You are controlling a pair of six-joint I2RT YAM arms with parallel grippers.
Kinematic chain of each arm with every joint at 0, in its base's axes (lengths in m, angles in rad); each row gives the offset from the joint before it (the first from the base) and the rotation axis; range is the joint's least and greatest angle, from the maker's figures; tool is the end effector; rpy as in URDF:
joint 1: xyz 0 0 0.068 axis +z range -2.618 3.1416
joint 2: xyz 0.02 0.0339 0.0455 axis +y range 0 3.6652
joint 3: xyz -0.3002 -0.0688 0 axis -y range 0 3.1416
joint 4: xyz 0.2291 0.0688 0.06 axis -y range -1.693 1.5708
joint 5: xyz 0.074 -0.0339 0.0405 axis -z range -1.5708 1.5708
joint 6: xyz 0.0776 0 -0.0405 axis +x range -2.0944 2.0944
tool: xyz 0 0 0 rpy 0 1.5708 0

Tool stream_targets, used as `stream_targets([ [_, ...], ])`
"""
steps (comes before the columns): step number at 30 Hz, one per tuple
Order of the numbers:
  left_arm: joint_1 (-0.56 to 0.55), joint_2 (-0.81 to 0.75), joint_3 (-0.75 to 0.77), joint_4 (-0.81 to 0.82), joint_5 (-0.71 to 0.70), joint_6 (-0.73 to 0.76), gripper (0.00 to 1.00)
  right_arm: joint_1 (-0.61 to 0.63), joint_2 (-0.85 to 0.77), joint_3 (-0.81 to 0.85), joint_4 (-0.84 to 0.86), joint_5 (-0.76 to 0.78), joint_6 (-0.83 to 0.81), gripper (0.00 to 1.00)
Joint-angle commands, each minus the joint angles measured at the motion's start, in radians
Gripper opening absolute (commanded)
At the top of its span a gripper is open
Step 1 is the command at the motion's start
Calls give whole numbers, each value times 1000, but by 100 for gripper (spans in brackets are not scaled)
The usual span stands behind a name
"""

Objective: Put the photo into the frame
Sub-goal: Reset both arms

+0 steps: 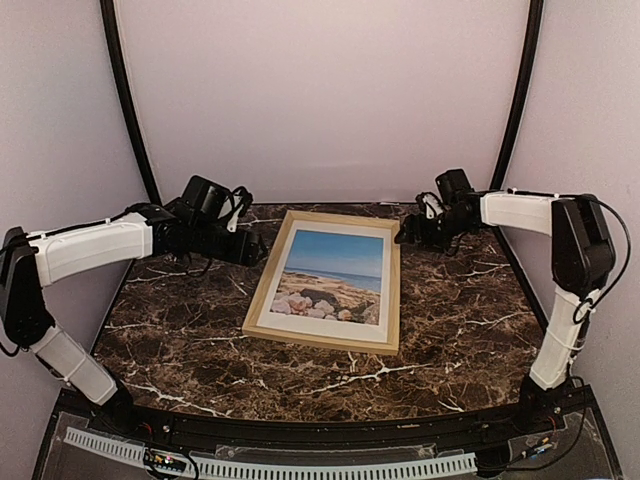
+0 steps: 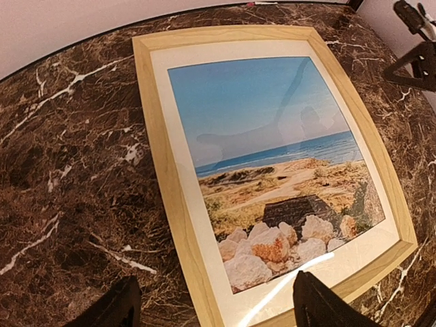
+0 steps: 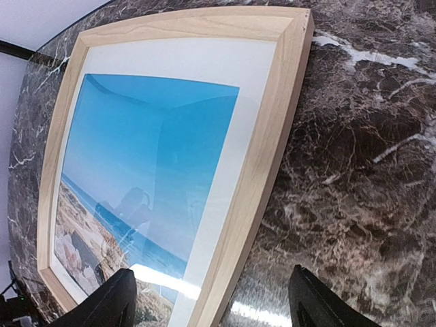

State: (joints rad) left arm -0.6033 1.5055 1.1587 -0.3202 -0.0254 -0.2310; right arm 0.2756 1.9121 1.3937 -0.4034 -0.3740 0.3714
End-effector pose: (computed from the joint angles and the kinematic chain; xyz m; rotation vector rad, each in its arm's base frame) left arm 0.2937 -0.2000 0.2979 0.4067 2.2349 -0.4204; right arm 0.4134 0.1464 0.2185 -0.0400 2.5523 0.7294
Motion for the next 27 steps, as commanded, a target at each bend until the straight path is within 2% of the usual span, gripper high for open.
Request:
stream_targets([
  [1,69,-39,-60,62,61,-65,83,49,-130,-59,-27,254,-50,81],
  [4,98,-87,-111,91,10,-76,85,75,-210,-96,-35,359,-63,83],
  [9,126,-174,-179,140,-74,-88,88,98,-340,-168,-24,447,-74,85],
  [15,135,-295,-244,172,-160,-79,90,105,-518,-302,54,496,-104,91],
  [27,135,-566,-353,201,-281,-59,93,105,-729,-435,117,549,-152,94],
])
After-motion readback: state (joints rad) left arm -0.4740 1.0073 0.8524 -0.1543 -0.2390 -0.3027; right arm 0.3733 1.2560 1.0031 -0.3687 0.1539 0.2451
